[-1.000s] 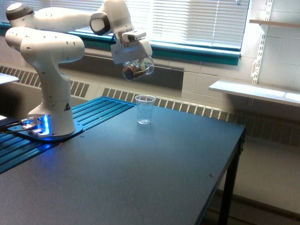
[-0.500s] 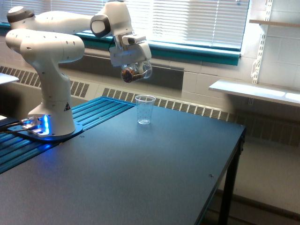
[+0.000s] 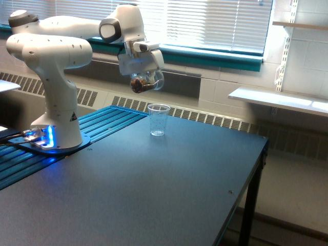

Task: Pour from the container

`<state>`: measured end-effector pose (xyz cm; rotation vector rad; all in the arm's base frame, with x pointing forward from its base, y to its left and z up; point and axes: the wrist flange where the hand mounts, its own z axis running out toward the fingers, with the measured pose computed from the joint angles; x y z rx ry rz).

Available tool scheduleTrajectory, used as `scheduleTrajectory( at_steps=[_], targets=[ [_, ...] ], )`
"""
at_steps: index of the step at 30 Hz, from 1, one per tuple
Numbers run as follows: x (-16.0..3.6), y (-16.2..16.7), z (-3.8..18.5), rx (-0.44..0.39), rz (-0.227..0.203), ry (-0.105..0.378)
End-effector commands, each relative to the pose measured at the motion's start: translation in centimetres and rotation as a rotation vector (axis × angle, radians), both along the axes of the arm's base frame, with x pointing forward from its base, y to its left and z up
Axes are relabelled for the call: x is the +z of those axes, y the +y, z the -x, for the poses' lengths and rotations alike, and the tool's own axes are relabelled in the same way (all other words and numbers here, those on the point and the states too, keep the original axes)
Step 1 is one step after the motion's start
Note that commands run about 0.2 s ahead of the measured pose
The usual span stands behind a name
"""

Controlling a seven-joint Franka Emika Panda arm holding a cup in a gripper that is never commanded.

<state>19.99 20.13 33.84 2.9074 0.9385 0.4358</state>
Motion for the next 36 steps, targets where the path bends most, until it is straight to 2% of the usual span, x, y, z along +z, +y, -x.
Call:
scheduleTrajectory(
  at_steps=[1,36],
  targets=[
    [-0.8,-1.1,0.1,-0.006,0.011,0.006],
    [-2.2,-0.7,0.6,-0.009,0.058,0.012]
  ],
)
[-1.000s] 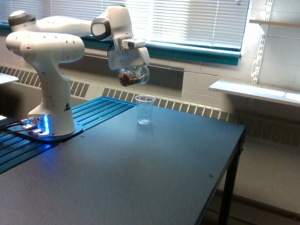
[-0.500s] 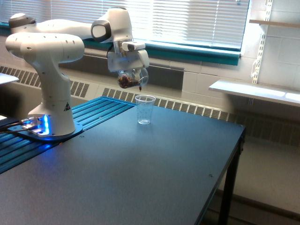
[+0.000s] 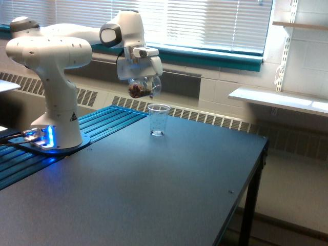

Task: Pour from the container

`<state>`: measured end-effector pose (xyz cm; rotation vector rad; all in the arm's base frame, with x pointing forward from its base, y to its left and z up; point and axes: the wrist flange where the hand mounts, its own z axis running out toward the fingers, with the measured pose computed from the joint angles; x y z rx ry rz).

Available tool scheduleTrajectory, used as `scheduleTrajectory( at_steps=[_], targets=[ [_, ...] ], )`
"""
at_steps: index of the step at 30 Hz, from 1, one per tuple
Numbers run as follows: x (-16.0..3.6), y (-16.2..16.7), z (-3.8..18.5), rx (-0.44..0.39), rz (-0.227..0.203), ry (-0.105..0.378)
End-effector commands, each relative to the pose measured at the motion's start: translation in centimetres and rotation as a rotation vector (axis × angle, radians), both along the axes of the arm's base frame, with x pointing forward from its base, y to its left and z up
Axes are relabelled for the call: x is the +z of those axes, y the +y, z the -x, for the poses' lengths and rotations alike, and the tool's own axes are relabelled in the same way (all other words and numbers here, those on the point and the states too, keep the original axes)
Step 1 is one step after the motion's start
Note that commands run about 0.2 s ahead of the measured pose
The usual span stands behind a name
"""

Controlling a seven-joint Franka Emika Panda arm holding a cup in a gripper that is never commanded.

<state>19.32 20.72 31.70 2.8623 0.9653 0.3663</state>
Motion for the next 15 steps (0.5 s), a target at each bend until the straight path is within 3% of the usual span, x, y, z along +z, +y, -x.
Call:
scheduleTrajectory(
  at_steps=[1,15],
  targets=[
    [-0.07,-1.28,-0.11,-0.028,0.001,-0.018],
    [-0.27,-1.41,-0.12,-0.037,0.019,-0.021]
  ],
)
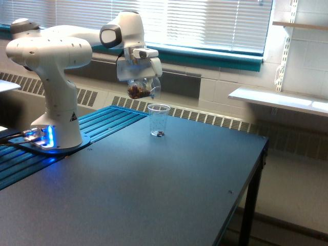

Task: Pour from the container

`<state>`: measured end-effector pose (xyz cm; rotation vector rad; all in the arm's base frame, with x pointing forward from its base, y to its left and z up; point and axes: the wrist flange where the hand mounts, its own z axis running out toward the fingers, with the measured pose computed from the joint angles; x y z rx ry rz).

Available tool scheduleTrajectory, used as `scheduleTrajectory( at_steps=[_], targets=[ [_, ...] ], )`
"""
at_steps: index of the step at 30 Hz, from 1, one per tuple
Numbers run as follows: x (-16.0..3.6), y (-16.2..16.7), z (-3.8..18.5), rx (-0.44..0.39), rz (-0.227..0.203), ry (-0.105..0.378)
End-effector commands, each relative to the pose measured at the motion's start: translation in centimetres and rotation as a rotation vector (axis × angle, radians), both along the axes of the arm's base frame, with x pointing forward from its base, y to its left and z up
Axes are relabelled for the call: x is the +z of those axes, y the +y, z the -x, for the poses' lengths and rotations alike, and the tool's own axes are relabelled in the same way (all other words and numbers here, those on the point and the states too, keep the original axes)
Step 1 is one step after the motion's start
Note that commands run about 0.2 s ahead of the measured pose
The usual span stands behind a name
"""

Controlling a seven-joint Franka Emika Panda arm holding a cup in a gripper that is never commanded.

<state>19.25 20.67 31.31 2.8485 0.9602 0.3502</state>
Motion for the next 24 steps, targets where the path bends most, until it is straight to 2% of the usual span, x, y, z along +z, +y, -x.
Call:
scheduleTrajectory(
  at_steps=[1,24],
  targets=[
    [0.1,-1.38,-0.19,-0.034,0.004,-0.025],
    [-0.49,-1.75,-0.5,-0.048,0.025,-0.02]
  ],
)
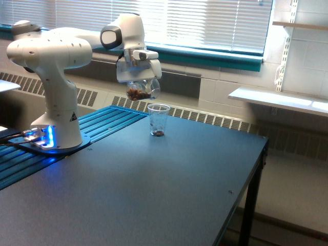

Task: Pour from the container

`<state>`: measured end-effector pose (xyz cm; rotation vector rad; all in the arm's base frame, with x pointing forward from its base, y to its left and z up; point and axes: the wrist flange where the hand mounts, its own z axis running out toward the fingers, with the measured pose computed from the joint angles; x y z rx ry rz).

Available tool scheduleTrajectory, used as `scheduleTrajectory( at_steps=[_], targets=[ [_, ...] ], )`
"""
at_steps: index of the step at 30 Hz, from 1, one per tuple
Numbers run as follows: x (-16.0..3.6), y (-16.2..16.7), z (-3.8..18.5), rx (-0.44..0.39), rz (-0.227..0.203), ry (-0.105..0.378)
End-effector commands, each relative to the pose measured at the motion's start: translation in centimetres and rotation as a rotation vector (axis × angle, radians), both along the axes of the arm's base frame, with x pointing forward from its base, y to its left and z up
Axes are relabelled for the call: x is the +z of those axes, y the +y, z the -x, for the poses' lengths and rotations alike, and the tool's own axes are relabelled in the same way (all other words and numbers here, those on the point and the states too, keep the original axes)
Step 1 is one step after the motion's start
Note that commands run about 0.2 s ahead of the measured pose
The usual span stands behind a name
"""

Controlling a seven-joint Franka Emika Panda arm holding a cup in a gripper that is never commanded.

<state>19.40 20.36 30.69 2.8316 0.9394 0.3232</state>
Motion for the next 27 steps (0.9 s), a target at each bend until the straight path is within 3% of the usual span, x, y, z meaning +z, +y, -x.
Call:
scheduleTrajectory(
  at_steps=[1,27],
  targets=[
    [0.12,-1.45,-0.35,-0.035,-0.002,-0.028],
    [0.07,-0.89,-0.3,-0.033,0.008,-0.038]
  ],
)
